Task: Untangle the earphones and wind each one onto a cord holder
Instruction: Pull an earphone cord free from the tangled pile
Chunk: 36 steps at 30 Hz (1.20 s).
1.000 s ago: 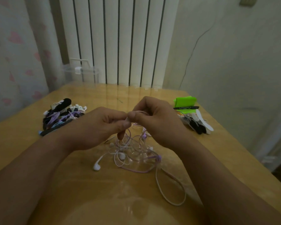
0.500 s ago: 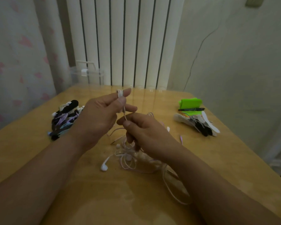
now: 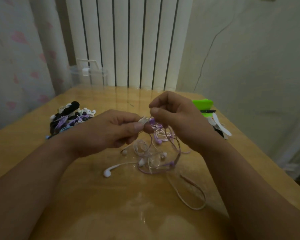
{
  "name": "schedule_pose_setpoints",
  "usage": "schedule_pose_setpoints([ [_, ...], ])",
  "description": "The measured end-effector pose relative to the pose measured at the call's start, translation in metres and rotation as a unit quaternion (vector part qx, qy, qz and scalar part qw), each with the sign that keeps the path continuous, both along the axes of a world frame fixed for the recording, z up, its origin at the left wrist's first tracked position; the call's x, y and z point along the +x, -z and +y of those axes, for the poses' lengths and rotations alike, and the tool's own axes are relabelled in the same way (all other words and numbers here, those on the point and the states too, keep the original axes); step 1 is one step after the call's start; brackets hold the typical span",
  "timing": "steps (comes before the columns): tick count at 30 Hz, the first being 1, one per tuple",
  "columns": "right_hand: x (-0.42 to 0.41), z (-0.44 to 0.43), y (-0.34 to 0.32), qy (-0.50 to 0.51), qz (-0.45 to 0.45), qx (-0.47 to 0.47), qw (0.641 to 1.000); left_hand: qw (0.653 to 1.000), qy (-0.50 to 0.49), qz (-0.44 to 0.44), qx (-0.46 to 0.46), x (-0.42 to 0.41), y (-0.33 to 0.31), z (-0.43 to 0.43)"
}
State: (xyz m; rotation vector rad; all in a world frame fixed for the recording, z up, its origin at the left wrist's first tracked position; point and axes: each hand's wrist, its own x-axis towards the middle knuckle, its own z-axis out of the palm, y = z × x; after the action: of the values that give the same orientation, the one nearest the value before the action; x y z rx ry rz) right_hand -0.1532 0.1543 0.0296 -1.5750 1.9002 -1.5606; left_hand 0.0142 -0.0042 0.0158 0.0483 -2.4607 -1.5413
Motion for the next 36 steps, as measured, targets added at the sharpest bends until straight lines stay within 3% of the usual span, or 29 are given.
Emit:
schedule_pose_setpoints([
  [4, 0.003, -0.002, 0.004, -0.064, -0.097, -0.005, 0.993, 0.976, 0.051, 0.083, 0.192, 0.001, 0.0, 0.0],
  [8, 0.017, -0.008, 0.009, -0.052, 0.0, 0.068, 0.996, 0.936, 0.019, 0.144, 0.32, -0.006, 0.003, 0.003],
  [10, 0.023, -0.011, 0.011, -0.054, 0.046, 0.113, 0.991, 0.934, -0.024, 0.16, 0.319, -0.008, 0.004, 0.004],
  [12, 0.027, -0.011, 0.012, -0.059, 0.068, 0.14, 0.986, 0.954, -0.127, 0.182, 0.202, -0.01, 0.002, 0.003],
  [14, 0.03, -0.009, 0.01, -0.057, 0.082, 0.153, 0.983, 0.954, -0.229, 0.193, 0.002, -0.009, 0.004, 0.001],
  [17, 0.03, -0.005, 0.001, -0.035, 0.091, 0.133, 0.986, 0.939, -0.241, 0.172, -0.176, -0.006, 0.008, -0.002],
  [26, 0.001, 0.008, -0.009, -0.028, -0.069, 0.038, 0.996, 0.947, -0.108, 0.068, -0.296, -0.002, 0.005, -0.003],
  [29, -0.007, 0.006, -0.007, -0.03, -0.117, 0.009, 0.993, 0.971, -0.095, 0.059, -0.212, 0.001, 0.001, -0.006],
  [32, -0.013, 0.008, -0.006, -0.009, -0.092, 0.013, 0.996, 0.996, -0.056, 0.069, -0.009, 0.006, -0.004, -0.01],
  [34, -0.012, 0.008, -0.004, -0.014, -0.086, 0.014, 0.996, 0.988, 0.008, 0.092, 0.124, 0.008, -0.005, -0.01],
  [36, -0.007, 0.006, -0.003, -0.038, -0.101, 0.014, 0.994, 0.972, 0.062, 0.117, 0.192, 0.007, -0.003, -0.009],
])
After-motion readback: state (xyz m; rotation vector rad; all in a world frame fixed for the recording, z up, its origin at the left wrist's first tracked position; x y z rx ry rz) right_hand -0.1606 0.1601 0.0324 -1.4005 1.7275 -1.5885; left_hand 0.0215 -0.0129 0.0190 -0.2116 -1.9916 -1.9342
